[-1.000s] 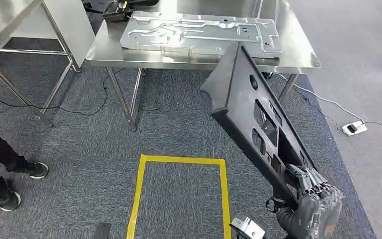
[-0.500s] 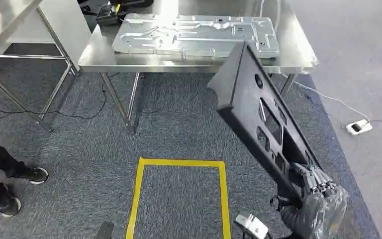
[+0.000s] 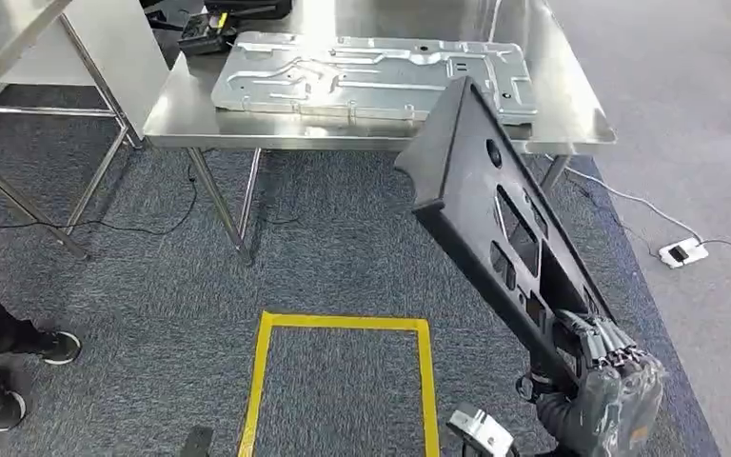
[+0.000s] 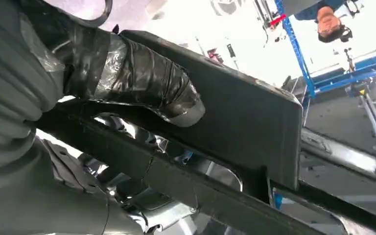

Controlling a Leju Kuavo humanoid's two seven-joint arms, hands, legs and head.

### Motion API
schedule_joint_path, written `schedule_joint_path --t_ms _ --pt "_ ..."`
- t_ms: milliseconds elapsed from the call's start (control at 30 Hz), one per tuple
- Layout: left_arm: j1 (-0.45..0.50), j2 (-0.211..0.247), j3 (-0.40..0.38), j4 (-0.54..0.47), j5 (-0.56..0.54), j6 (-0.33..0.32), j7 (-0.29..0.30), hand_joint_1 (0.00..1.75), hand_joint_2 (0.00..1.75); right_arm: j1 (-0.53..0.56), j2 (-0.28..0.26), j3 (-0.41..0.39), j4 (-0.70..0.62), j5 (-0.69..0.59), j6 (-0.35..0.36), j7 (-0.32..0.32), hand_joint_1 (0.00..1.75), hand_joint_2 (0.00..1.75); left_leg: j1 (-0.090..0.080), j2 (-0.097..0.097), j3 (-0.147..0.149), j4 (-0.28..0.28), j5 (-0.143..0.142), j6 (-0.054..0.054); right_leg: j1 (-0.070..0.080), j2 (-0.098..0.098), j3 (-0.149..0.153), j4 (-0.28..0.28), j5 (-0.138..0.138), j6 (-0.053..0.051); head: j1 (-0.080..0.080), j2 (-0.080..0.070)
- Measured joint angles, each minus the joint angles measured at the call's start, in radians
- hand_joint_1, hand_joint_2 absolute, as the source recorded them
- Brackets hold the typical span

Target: Take the parts from the cabinet and place them on the table.

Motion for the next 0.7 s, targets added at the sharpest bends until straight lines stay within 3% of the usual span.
schedule_joint_path --t_ms 33,100,133,167,200,267,300,333,367,433,500,533,567,633,667,700 --pt "-0.002 0.0 0.0 0.0 0.0 0.0 0.0 0.0 1.75 -0.003 0.0 -0.001 -0.001 0.0 0.0 0.0 1.75 1.75 0.001 0.001 0.007 -0.004 -0.003 0.006 -0.001 0.0 -0.033 0.062 -0.03 0.004 0.001 0.0" --pt "-0.003 0.0 0.0 0.0 0.0 0.0 -0.001 0.0 1.75 -0.003 0.0 -0.002 -0.001 0.0 0.0 0.0 1.75 1.75 0.0 0.001 0.015 -0.004 -0.014 0.01 -0.006 -0.001 -0.136 0.229 -0.088 0.013 0.001 0.0" --pt "-0.002 0.0 -0.001 0.0 0.0 0.0 -0.001 0.0 1.75 -0.002 -0.001 -0.002 0.0 0.0 0.0 0.0 1.75 1.75 0.0 0.001 0.019 -0.003 -0.019 0.01 -0.007 -0.001 -0.178 0.285 -0.096 0.015 0.001 0.0" --pt "-0.001 0.0 -0.001 0.0 0.0 0.0 -0.001 0.0 1.75 -0.002 -0.002 -0.003 0.0 0.0 0.0 0.0 1.75 1.75 0.0 0.001 0.026 -0.002 -0.025 0.009 -0.008 -0.001 -0.199 0.297 -0.077 0.017 0.001 0.0" --pt "-0.001 0.0 -0.001 0.0 0.0 0.0 -0.001 0.0 1.75 -0.003 -0.002 -0.005 0.0 0.0 0.0 0.0 1.75 1.75 0.001 0.0 0.037 -0.002 -0.033 0.007 -0.01 -0.001 -0.196 0.26 -0.03 0.017 0.001 0.0" --pt "-0.002 -0.001 -0.001 0.0 0.0 0.0 -0.001 0.0 1.75 -0.004 -0.004 -0.007 0.0 0.0 0.0 0.0 1.75 1.75 0.001 -0.003 0.065 -0.002 -0.052 0.001 -0.012 -0.002 -0.135 0.089 0.095 0.013 0.001 0.0" --pt "-0.001 -0.002 -0.001 0.0 0.0 0.0 -0.001 0.0 1.75 -0.005 -0.005 -0.007 0.001 0.0 0.0 0.0 1.75 1.75 0.002 -0.002 0.068 -0.005 -0.062 -0.005 -0.011 -0.004 -0.108 0.031 0.109 0.008 0.002 0.0" --pt "-0.006 -0.002 -0.001 0.0 0.0 0.0 -0.001 0.0 1.75 -0.006 -0.006 -0.007 0.003 -0.001 0.0 0.0 1.75 1.75 -0.005 -0.004 0.071 -0.002 -0.067 -0.011 -0.001 -0.006 -0.102 0.02 0.097 0.005 0.003 0.0" --pt "-0.007 -0.002 -0.001 0.0 0.0 0.0 0.001 0.0 1.75 -0.009 -0.006 -0.007 0.003 -0.002 0.0 0.001 1.75 1.75 -0.004 -0.004 0.069 -0.004 -0.068 -0.016 -0.001 -0.007 -0.094 0.01 0.087 -0.005 0.0 0.0" --pt "-0.009 -0.002 -0.002 0.0 0.0 0.0 0.001 0.0 1.75 -0.008 -0.007 -0.007 0.003 -0.003 0.0 0.004 1.75 1.75 -0.002 -0.001 0.077 -0.014 -0.069 -0.024 0.003 -0.004 -0.096 0.006 0.082 -0.014 0.001 0.0" --pt "-0.012 -0.002 -0.002 0.0 -0.001 0.0 0.001 0.0 1.75 -0.009 -0.009 -0.008 0.002 -0.003 0.0 0.005 1.75 1.75 -0.002 0.0 0.088 0.0 -0.086 -0.035 -0.007 -0.004 -0.069 -0.016 0.08 -0.029 0.002 0.0" --pt "-0.015 -0.002 -0.002 0.0 0.0 0.0 0.001 0.0 1.75 -0.011 -0.009 -0.008 0.002 -0.003 0.0 0.005 1.75 1.75 -0.002 0.0 0.063 0.051 -0.106 -0.036 -0.008 -0.008 -0.059 -0.02 0.075 -0.037 -0.002 0.0" --pt "-0.016 -0.002 -0.002 0.0 -0.001 0.0 0.001 0.0 1.75 -0.016 -0.009 -0.008 0.002 -0.003 0.0 0.005 1.75 1.75 -0.001 0.0 0.018 0.127 -0.133 -0.038 -0.007 -0.009 -0.054 -0.021 0.071 -0.042 -0.003 0.0" --pt "-0.013 -0.002 -0.002 0.0 0.0 0.0 0.002 0.0 1.75 -0.017 -0.009 -0.008 0.004 -0.003 0.0 0.005 1.75 1.75 -0.001 0.0 -0.094 0.293 -0.177 -0.042 -0.003 -0.008 -0.043 -0.021 0.058 -0.048 -0.003 0.0" --pt "-0.01 -0.002 -0.002 0.0 -0.001 0.0 0.003 0.0 1.75 -0.017 -0.009 -0.008 0.005 -0.003 0.0 0.006 1.75 1.75 -0.001 0.0 -0.125 0.32 -0.164 -0.042 -0.002 -0.005 -0.036 -0.021 0.052 -0.048 -0.004 0.0" --pt "-0.008 -0.002 -0.002 0.0 -0.001 0.0 0.003 0.0 1.75 -0.017 -0.009 -0.008 0.006 -0.003 0.0 0.006 1.75 1.75 -0.001 0.0 -0.131 0.295 -0.121 -0.041 -0.001 -0.002 -0.024 -0.021 0.043 -0.047 -0.003 0.0"
